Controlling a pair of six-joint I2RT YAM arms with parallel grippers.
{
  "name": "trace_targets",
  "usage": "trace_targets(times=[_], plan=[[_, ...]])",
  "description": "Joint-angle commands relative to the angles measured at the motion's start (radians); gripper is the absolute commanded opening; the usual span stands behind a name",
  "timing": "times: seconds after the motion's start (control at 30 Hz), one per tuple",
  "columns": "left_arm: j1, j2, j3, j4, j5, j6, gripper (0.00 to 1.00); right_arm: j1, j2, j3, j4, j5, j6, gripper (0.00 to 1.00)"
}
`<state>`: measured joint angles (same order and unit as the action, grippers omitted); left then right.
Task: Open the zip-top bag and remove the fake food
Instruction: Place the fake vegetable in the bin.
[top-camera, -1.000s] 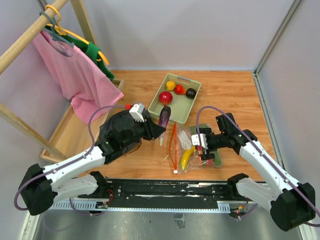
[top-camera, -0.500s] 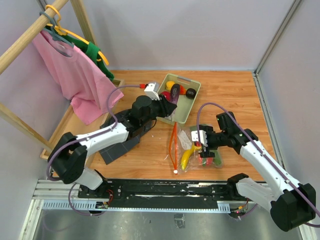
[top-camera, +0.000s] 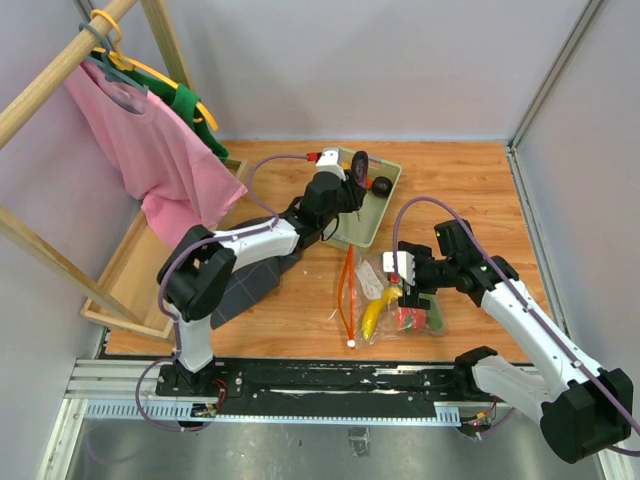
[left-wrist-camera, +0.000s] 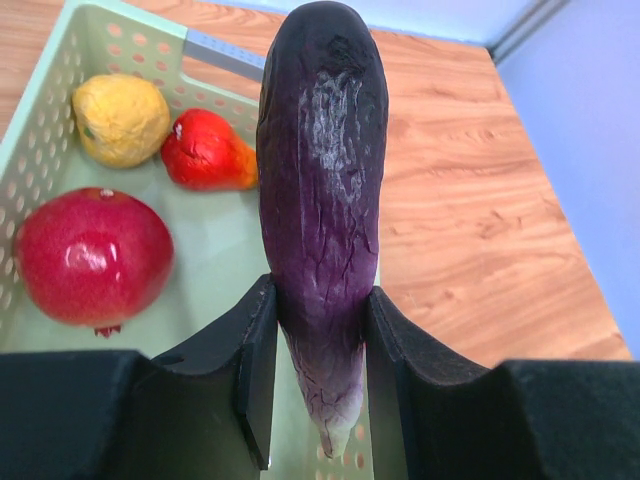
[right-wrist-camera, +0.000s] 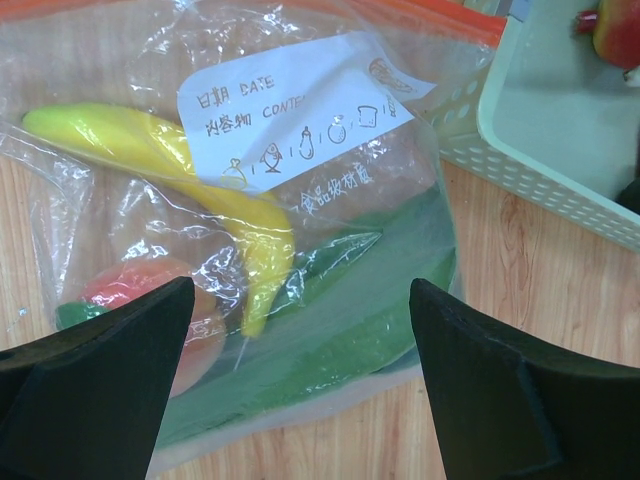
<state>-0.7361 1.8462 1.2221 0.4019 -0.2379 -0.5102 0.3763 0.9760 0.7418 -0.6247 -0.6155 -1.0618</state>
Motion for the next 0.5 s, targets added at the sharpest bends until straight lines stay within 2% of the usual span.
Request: trace_targets(times=[0.0, 0.3, 0.47], plan=[[0.003, 0.093, 0.122, -0.033, -0.139, 0.017, 0.03, -0.019, -0.011, 0.026, 0.012, 0.020, 0.026, 0.90], [0.003, 0.298, 0.335, -0.163, -0.261, 0.025, 0.03, -0.020, -0.013, 0.024, 0.012, 0.025, 0.027, 0.91], [0.001, 0.362, 0.402, -0.214, -0.335, 0.042, 0.08, -0.022, -0.010, 0.024, 0.012, 0.024, 0.025, 0.91]])
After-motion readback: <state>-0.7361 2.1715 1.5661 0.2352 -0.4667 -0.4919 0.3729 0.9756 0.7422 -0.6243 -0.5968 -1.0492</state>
